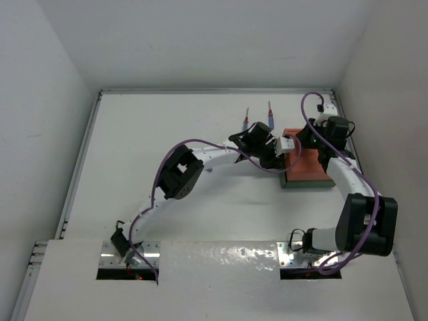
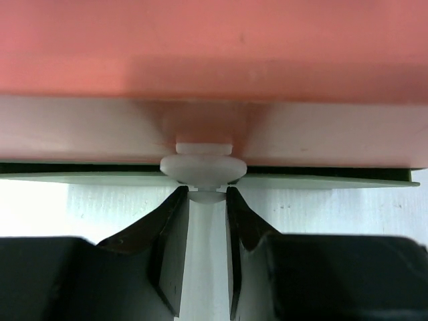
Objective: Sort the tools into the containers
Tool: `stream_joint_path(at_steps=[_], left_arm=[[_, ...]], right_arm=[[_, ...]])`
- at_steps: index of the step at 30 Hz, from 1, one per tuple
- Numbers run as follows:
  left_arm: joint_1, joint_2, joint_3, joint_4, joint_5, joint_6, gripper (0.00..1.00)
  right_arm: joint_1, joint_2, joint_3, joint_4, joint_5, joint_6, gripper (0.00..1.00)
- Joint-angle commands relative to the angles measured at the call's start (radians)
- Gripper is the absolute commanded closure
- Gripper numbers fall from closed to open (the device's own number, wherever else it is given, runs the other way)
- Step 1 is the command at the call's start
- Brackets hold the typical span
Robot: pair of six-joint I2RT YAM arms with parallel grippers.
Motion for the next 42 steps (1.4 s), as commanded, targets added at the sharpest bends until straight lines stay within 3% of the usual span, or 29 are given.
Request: stream_joint_path(at_steps=[1, 9, 24, 25, 26, 27, 30, 32, 37, 38, 40, 42], left_arm=[[0.030, -0.065, -0.024, -0.081, -0.044, 0.026, 1.00], [0.099, -0.221, -0.226, -0.054, -0.056, 0.063, 1.00], [0.129, -0.337, -0.415, 0.009, -0.059, 0.092, 1.00], [0.129, -0.341, -0.419, 0.013, -0.049, 0.087, 0.98], [0.128, -0.349, -0.423, 0.017, -0.035, 0.080, 0.84], [0.128, -0.354, -0.421, 0.026, -0.011, 0.066, 0.58], [0.129, -0.374, -0.383, 0.026, 0.010, -0.006, 0.36], [0.129, -0.392, -0.326, 0.004, -0.001, -0.047, 0.30], [0.171, -0.456, -0.197, -0.107, -0.183, -0.213, 0.27], [0.189, -0.467, -0.156, -0.133, -0.313, -0.242, 0.27], [0.214, -0.492, -0.124, -0.239, -0.429, -0.314, 0.29], [0.273, -0.554, -0.157, -0.319, -0.616, -0.428, 0.31]], right_arm=[[-0.001, 0.058, -0.058, -0.323, 0.050, -0.008, 0.86], [-0.016, 0.050, -0.035, -0.334, 0.038, 0.012, 0.86], [-0.016, 0.016, -0.013, -0.385, 0.050, -0.005, 0.86], [-0.016, 0.021, -0.010, -0.382, 0.047, -0.005, 0.86], [-0.016, 0.024, -0.009, -0.382, 0.041, -0.003, 0.86], [-0.014, 0.027, 0.000, -0.383, 0.041, -0.002, 0.86], [-0.016, 0.032, 0.025, -0.402, 0.039, -0.017, 0.85], [-0.016, 0.030, 0.042, -0.414, 0.046, -0.034, 0.85], [-0.016, 0.032, 0.086, -0.440, 0.041, -0.051, 0.85], [-0.016, 0.030, 0.091, -0.441, 0.041, -0.051, 0.85], [-0.016, 0.025, 0.091, -0.442, 0.038, -0.051, 0.84], [-0.014, 0.021, 0.086, -0.434, 0.039, -0.049, 0.83]])
